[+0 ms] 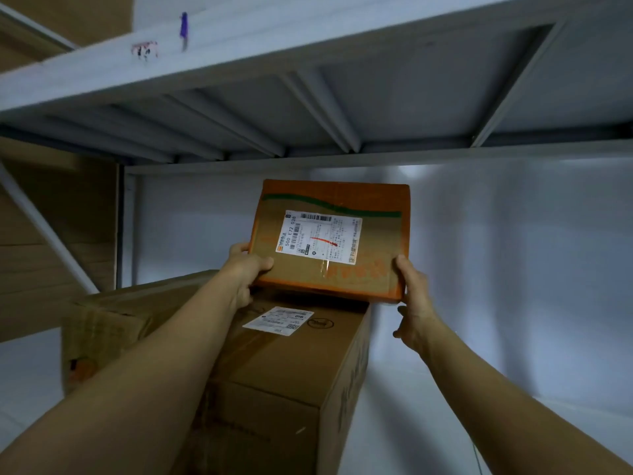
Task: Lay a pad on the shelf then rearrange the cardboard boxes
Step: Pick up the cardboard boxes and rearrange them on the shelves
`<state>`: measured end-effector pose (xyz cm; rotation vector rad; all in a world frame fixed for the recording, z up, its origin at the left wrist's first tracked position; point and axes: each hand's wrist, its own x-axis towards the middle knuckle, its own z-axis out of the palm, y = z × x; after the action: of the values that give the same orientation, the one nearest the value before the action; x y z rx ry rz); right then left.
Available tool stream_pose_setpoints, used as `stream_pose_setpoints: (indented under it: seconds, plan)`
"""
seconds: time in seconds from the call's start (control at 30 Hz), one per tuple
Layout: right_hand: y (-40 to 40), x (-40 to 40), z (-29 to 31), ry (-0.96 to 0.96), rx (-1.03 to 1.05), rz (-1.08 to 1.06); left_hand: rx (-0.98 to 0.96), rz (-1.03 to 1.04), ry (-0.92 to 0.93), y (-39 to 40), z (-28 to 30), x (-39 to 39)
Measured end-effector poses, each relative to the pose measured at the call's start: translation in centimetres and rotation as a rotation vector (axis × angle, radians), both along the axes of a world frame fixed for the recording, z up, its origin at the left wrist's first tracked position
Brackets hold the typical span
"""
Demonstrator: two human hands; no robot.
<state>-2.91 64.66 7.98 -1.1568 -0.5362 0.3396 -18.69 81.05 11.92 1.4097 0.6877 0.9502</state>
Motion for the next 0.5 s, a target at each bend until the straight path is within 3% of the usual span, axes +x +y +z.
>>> stream_pose_setpoints:
  seconds: [0.5]
  plan:
    - [-12.6,-10.5,0.1,0.075,0.038,-0.152,0.006,-0.126,-0.097,-10.6,-0.1,-8.1]
